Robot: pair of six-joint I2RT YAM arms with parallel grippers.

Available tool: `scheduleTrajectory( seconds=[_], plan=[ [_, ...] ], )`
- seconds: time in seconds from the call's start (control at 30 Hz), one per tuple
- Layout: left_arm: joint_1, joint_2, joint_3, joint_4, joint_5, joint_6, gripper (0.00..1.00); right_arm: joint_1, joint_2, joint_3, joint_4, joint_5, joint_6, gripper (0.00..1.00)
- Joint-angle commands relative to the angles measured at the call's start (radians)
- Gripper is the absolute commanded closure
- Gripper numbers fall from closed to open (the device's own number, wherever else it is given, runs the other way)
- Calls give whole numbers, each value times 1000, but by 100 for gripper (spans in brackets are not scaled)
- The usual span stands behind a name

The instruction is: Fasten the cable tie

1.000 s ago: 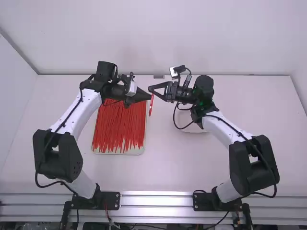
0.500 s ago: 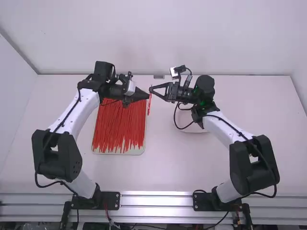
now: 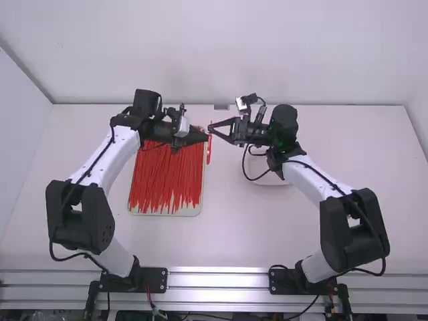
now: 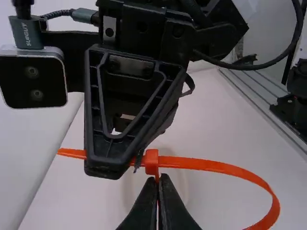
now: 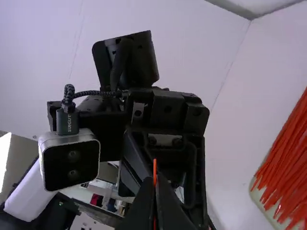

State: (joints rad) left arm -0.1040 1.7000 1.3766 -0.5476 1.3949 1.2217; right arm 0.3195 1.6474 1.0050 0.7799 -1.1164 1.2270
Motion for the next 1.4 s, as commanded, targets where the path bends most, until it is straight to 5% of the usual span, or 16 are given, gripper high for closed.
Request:
scheduleTrajectory(
  seconds=[0.0,0.53,0.87,1.37],
  plan=[
    [-14,-2,-37,4,26,30,98,-21,2,23,-10,17,-13,100],
    [-28,-2,-122,54,59,25,98,-46,2,35,-11,69,-35,100],
    [-79,-2,-126,54,19,25,98,-23,2,190,-336,97,-217,100],
    [-78,-2,-138,21,0,25,98,-46,2,212,-339,93,-218,100]
  ],
)
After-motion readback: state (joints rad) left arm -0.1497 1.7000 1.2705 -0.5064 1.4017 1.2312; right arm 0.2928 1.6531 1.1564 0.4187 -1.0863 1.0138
